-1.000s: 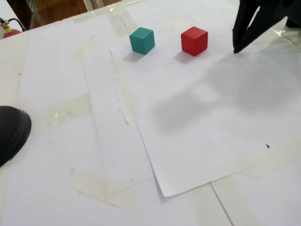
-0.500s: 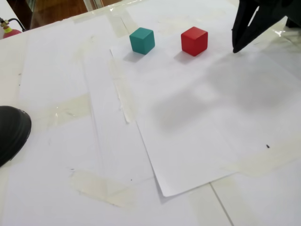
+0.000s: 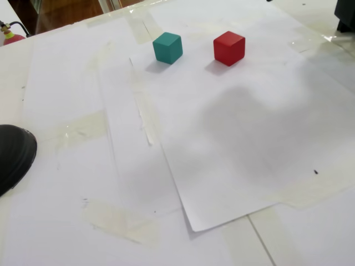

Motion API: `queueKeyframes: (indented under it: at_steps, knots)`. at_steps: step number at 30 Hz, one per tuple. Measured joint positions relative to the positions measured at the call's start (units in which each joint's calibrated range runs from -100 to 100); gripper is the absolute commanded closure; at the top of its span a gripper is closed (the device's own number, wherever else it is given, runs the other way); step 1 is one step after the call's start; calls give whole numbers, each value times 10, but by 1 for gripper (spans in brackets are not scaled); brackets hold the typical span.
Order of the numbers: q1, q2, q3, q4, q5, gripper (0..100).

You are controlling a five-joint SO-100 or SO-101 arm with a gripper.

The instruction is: Put the red cube on the top of the blue cube.

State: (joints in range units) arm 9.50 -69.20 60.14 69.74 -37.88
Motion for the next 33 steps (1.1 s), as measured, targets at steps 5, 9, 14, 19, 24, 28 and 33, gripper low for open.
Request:
queueKeyframes:
  at_steps: [5,9,14,19,24,28,33]
  knots:
    - [20,84,-40,-1,12,100]
    - [30,158,-80,-2,30,100]
    - [31,255,-151,6,54,100]
    - [23,325,-183,3,72,100]
    - [20,368,-191,1,80,88]
    - [14,387,-205,1,80,85]
    - [12,403,-207,-13,67,80]
